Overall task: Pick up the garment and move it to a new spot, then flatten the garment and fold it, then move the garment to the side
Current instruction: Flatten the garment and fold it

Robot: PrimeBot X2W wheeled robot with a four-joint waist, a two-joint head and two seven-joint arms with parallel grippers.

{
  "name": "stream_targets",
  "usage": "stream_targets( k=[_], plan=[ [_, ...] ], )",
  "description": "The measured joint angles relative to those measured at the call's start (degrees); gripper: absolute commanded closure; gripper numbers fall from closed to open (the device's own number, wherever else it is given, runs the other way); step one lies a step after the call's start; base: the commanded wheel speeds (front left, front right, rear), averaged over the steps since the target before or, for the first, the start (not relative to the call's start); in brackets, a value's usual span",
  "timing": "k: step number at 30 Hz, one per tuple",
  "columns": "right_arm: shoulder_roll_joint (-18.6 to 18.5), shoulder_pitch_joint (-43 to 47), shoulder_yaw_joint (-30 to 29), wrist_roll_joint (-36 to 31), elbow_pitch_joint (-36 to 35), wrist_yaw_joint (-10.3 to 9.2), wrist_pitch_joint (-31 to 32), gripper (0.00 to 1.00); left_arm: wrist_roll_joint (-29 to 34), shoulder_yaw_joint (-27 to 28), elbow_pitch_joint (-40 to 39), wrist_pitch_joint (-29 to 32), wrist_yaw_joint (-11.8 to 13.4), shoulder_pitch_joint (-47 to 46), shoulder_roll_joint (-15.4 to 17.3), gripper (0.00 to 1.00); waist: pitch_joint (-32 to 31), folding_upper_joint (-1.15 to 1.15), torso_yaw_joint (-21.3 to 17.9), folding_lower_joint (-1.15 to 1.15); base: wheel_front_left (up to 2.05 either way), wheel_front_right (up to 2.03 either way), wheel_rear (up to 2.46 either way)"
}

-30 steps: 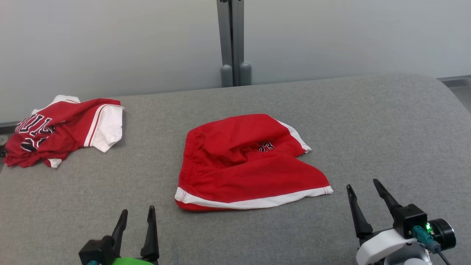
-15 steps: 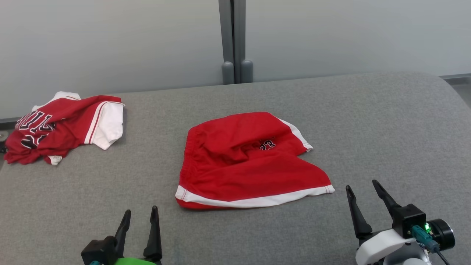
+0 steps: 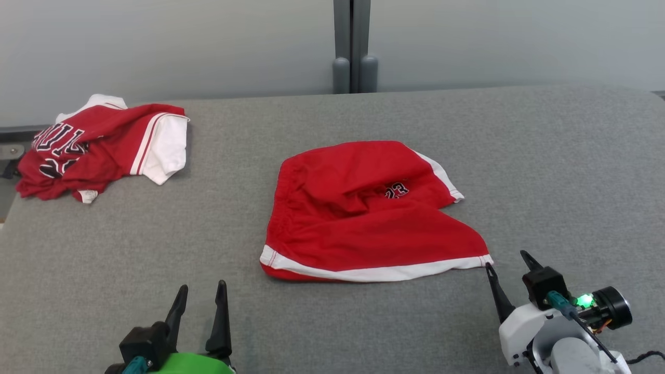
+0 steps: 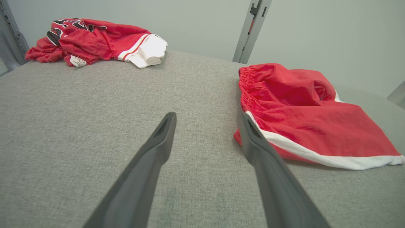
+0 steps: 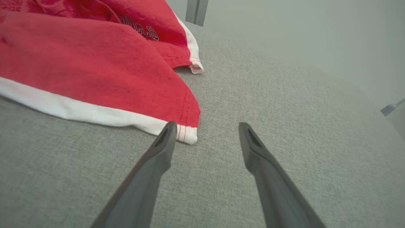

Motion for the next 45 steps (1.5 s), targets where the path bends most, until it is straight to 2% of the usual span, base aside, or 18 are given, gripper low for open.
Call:
stream_targets(
  k=[6, 12, 13, 15, 20, 22, 32, 36, 40, 45],
  plan=[
    [-1.3, -5.4, 0.3, -3.7, 9.0, 0.01, 0.0, 0.0, 0.6, 0.5, 0.1, 0.0, -0.2, -1.5, 0.0, 0.0, 2.7, 0.0, 2.0, 0.0, 0.0, 0.0, 0.0],
    [-1.5, -8.5, 1.6, -3.8, 12.1, 0.0, 0.0, 0.0, 0.7, 0.9, 0.1, 0.0, -0.4, -2.2, 0.0, 0.0, 4.5, 0.0, 3.2, 0.0, 0.0, 0.0, 0.0],
    [-1.5, -8.9, 1.9, -3.8, 12.4, 0.0, 0.0, 0.07, 0.7, 0.9, 0.2, 0.0, -0.4, -2.3, 0.0, 0.0, 4.8, 0.0, 3.3, 0.0, 0.0, 0.0, 0.0],
    [-1.5, -9.3, 2.5, -3.5, 12.8, 0.0, 0.0, 0.55, 0.8, 1.1, 0.2, 0.0, -0.4, -2.4, 0.0, 0.0, 5.1, 0.0, 3.4, 0.0, 0.0, 0.0, 0.0],
    [-1.4, -9.4, 3.5, -2.4, 13.1, 0.01, 0.0, 0.81, 0.8, 1.3, 0.3, 0.0, -0.4, -2.6, 0.0, 0.0, 5.2, 0.0, 3.1, 0.0, 0.0, 0.0, 0.0],
    [-1.1, -9.4, 3.4, -1.1, 13.6, 0.01, 0.0, 1.0, 0.8, 1.3, 0.3, 0.0, -0.4, -2.6, 0.0, 0.0, 5.2, 0.0, 2.9, 0.0, 0.0, 0.0, 0.0],
    [-0.8, -10.2, 5.1, 3.4, 14.0, 0.01, 0.0, 1.0, 1.8, -1.2, 1.4, 0.0, -0.7, -4.3, 0.0, 0.0, 5.4, 0.0, 1.3, 0.0, 0.0, 0.0, 0.0],
    [-1.5, -10.4, 6.2, 4.0, 11.9, 0.01, 0.0, 1.0, 2.3, -4.8, 4.5, 0.0, -1.1, -7.2, 0.3, 0.0, 5.6, 0.0, 0.7, 0.0, 0.0, 0.0, 0.0],
    [-1.9, -10.8, 7.8, 4.4, 11.2, 0.01, 0.0, 1.0, 2.3, -10.1, 10.2, 0.3, -1.2, -11.9, 2.0, 0.0, 5.9, 0.0, -0.1, 0.0, 0.0, 0.0, 0.0],
    [-2.5, -11.8, 9.3, 4.9, 11.2, 0.01, 0.0, 1.0, -1.0, -16.1, 14.6, 1.3, -1.2, -17.6, 3.6, 0.0, 6.8, 0.0, -1.0, 0.0, 0.0, 0.0, 0.0]
  ],
)
